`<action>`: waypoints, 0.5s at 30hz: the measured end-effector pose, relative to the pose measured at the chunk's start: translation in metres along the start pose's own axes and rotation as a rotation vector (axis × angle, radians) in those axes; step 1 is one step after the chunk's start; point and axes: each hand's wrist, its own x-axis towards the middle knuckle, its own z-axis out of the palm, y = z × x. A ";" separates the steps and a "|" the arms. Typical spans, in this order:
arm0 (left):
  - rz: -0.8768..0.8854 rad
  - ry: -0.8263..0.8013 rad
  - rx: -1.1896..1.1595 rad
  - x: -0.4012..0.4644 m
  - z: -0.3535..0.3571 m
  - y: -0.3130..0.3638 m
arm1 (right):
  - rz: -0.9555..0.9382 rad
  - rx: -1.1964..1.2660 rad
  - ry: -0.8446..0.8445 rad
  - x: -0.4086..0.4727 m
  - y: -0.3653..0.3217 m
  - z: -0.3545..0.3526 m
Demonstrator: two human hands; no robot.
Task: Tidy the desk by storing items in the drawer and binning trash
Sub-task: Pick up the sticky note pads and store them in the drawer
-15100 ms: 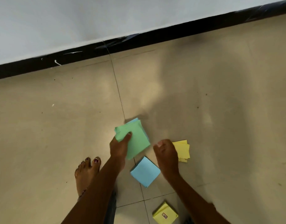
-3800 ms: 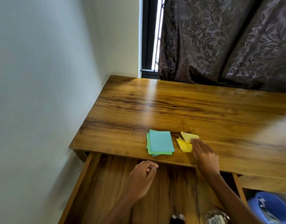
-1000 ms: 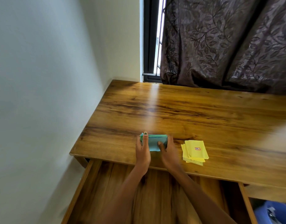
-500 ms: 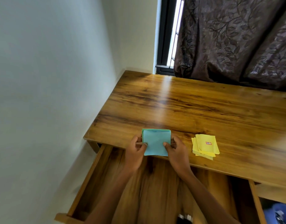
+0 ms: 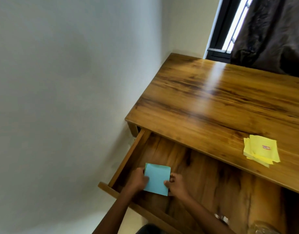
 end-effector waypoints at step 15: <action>0.238 -0.021 0.634 -0.031 0.046 -0.004 | 0.215 0.187 -0.079 -0.008 0.021 0.021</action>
